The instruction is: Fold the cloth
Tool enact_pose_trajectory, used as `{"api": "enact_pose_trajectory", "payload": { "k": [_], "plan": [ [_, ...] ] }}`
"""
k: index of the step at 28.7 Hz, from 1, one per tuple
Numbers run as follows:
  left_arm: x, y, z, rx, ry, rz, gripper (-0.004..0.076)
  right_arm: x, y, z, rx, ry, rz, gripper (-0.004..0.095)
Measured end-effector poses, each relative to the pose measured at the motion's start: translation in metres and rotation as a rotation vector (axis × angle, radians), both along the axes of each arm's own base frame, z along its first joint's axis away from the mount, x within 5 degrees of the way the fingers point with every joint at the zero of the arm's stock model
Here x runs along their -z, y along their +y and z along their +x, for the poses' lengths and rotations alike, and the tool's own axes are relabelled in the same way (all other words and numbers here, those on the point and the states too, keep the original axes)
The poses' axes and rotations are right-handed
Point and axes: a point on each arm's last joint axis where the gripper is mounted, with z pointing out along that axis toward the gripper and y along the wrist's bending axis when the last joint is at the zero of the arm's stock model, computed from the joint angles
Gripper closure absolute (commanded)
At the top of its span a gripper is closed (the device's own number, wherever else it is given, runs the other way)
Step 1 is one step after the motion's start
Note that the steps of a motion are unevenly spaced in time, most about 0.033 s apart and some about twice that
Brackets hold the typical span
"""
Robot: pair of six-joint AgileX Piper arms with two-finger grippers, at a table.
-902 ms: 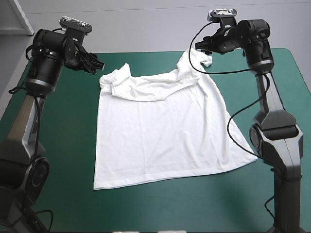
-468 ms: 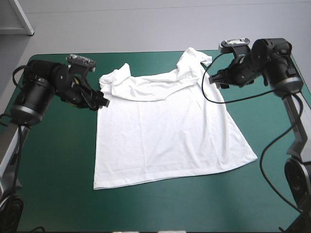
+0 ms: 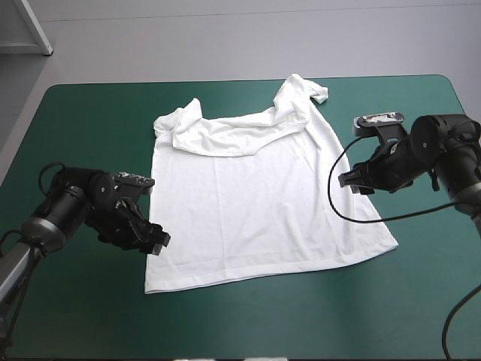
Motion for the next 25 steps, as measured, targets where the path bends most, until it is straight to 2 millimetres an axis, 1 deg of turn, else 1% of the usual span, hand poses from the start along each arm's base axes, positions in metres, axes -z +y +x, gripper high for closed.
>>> {"api": "enact_pose_trajectory", "payload": {
  "k": [4, 8, 15, 17, 18, 19, 20, 21, 25],
  "plan": [
    [0.025, -0.002, -0.007, -0.027, 0.027, -0.038, 0.0223, 0.010, -0.003, -0.014, -0.002, 0.028, -0.014, 0.0399],
    [0.044, -0.001, -0.013, -0.052, 0.024, -0.056, 0.0223, 0.017, -0.006, -0.020, -0.001, 0.048, -0.036, 0.0399],
    [0.068, -0.001, -0.023, -0.073, 0.022, -0.050, 0.0223, 0.019, -0.007, -0.019, 0.000, 0.043, -0.058, 0.0399],
    [0.070, -0.004, -0.027, -0.066, 0.006, -0.046, 0.0230, 0.019, -0.008, -0.019, 0.000, 0.043, -0.063, 0.0399],
    [0.070, -0.006, -0.028, -0.060, -0.001, -0.042, 0.0246, 0.019, -0.008, -0.019, 0.000, 0.042, -0.068, 0.0399],
    [0.071, -0.008, -0.030, -0.049, -0.011, -0.038, 0.0270, 0.019, -0.009, -0.019, 0.001, 0.041, -0.076, 0.0399],
    [0.071, -0.011, -0.031, -0.039, -0.018, -0.036, 0.0363, 0.019, -0.010, -0.019, 0.003, 0.039, -0.087, 0.0399],
    [0.071, -0.020, -0.034, -0.021, -0.031, -0.044, 0.0423, 0.019, -0.012, -0.018, 0.019, 0.037, -0.108, 0.0399],
    [0.071, -0.033, -0.038, 0.011, -0.049, -0.064, 0.0689, 0.021, -0.016, -0.018, 0.036, 0.036, -0.146, 0.0399]
  ]
}}
